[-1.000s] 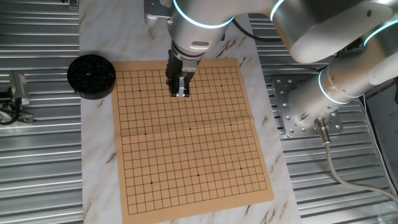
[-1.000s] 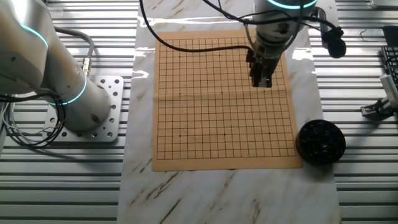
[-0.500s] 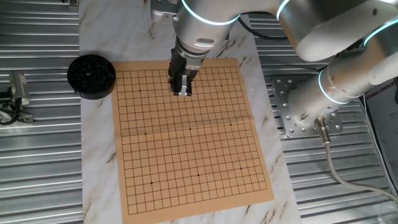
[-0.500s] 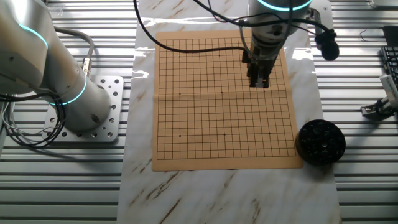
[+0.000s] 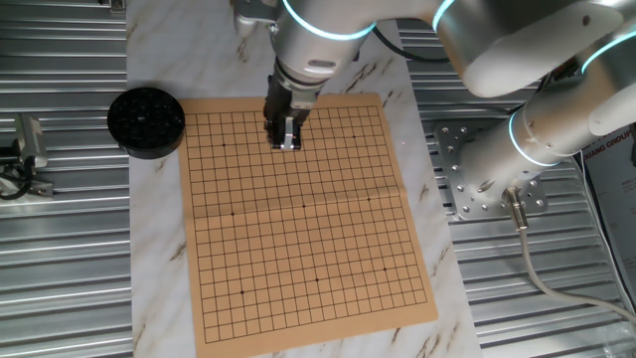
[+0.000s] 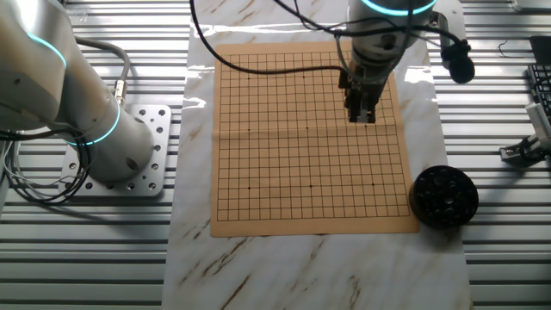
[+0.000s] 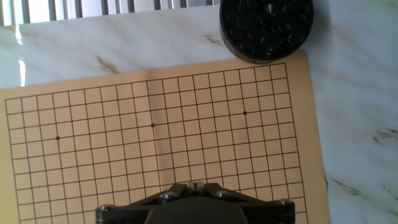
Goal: Play the first move as black on the 3-4 point in the upper right corner of the Go board
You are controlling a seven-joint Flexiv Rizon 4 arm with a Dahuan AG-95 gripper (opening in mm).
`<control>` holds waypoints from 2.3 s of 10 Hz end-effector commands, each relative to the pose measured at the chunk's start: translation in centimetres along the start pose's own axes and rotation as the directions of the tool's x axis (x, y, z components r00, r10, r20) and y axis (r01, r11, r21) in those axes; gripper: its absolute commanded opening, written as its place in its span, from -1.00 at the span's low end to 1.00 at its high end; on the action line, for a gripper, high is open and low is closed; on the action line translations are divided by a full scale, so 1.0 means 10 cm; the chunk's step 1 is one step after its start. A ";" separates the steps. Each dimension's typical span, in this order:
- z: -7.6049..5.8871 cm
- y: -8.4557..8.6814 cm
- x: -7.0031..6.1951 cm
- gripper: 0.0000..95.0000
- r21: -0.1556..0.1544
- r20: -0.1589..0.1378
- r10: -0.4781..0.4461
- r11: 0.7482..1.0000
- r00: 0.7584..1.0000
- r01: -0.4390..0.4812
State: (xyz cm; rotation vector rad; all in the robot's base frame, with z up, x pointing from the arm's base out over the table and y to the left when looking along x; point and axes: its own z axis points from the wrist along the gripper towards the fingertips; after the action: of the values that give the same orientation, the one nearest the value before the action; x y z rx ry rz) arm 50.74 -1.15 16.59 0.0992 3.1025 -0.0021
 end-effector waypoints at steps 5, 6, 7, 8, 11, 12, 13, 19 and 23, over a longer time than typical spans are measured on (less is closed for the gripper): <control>0.15 -0.11 -0.19 -1.00 0.003 0.001 -0.010 1.000 1.000 0.010; 0.16 -0.12 -0.22 -1.00 0.000 0.003 -0.010 1.000 1.000 0.010; 0.16 -0.12 -0.26 -1.00 0.004 0.006 -0.005 1.000 1.000 0.005; 0.17 -0.12 -0.29 -1.00 0.008 0.007 -0.004 1.000 1.000 0.004; 0.20 -0.16 -0.38 -1.00 0.006 0.024 -0.010 1.000 1.000 0.010; 0.23 -0.19 -0.40 -1.00 0.006 0.036 -0.016 1.000 0.999 0.016; 0.25 -0.22 -0.41 -1.00 0.004 0.037 -0.018 1.000 0.999 0.018; 0.35 -0.28 -0.53 -1.00 0.004 0.035 -0.007 1.000 0.999 0.007; 0.46 -0.33 -0.59 -1.00 0.004 0.039 -0.006 1.000 0.999 0.006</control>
State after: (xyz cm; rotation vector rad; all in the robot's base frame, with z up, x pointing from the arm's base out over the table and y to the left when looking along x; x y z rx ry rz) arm 56.57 -4.96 12.10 0.0888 3.0628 -0.0109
